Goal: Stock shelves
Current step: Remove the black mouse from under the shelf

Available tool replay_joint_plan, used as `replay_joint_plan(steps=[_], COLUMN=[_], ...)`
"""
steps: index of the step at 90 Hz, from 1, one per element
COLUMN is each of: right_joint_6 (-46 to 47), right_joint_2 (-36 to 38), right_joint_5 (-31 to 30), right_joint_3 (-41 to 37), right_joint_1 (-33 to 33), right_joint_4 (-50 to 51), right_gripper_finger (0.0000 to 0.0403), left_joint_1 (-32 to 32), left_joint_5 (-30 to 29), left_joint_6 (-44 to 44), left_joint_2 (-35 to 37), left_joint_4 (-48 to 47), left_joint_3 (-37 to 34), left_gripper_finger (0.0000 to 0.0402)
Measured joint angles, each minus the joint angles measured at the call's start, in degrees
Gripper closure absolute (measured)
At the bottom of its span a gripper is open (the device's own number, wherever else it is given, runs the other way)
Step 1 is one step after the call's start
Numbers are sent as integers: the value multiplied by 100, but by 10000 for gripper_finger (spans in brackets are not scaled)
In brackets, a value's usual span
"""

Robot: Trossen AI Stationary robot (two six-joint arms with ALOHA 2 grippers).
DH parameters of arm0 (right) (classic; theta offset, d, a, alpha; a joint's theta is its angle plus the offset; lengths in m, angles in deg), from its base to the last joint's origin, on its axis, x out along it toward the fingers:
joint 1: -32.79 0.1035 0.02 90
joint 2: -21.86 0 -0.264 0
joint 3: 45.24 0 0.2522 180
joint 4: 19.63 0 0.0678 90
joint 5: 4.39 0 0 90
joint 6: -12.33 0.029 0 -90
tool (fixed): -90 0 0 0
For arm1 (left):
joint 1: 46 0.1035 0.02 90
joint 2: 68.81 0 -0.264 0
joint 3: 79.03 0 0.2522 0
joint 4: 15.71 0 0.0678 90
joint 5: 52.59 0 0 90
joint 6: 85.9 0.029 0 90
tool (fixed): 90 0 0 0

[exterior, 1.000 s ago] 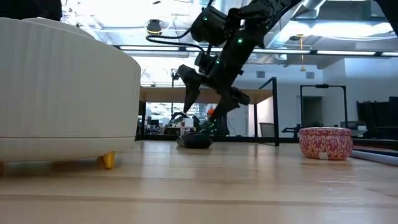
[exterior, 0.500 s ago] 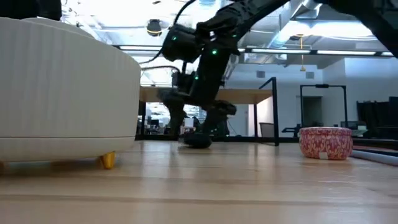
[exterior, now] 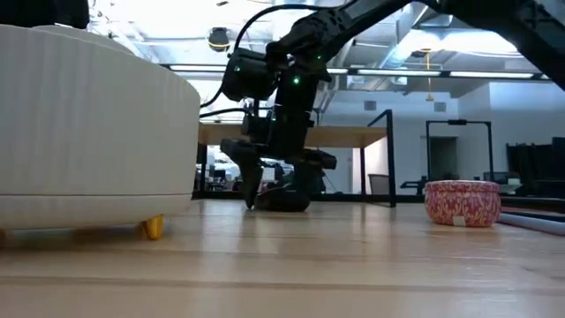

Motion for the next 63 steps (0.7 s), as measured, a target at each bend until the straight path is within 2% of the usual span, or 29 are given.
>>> replay_joint_plan(steps=[17, 38, 53, 63], right_joint_6=[4, 29, 27, 80], right_joint_2=[7, 299, 1069, 1522], right_joint_5=[245, 605, 541, 448], right_joint_3=[3, -49, -34, -23], right_joint_1=[74, 138, 290, 653], right_joint_4=[236, 868, 1279, 1284], right_gripper_finger=[119, 120, 120, 120], left_joint_1=[0, 2, 1, 2], left_joint_5=[-4, -76, -113, -118], left_joint_6=[0, 0, 50, 127], left_joint_2=[0, 0, 0, 0], left_joint_4=[6, 1, 1, 2], left_joint_3=[0, 0, 0, 0], left_gripper_finger=[144, 144, 144, 144])
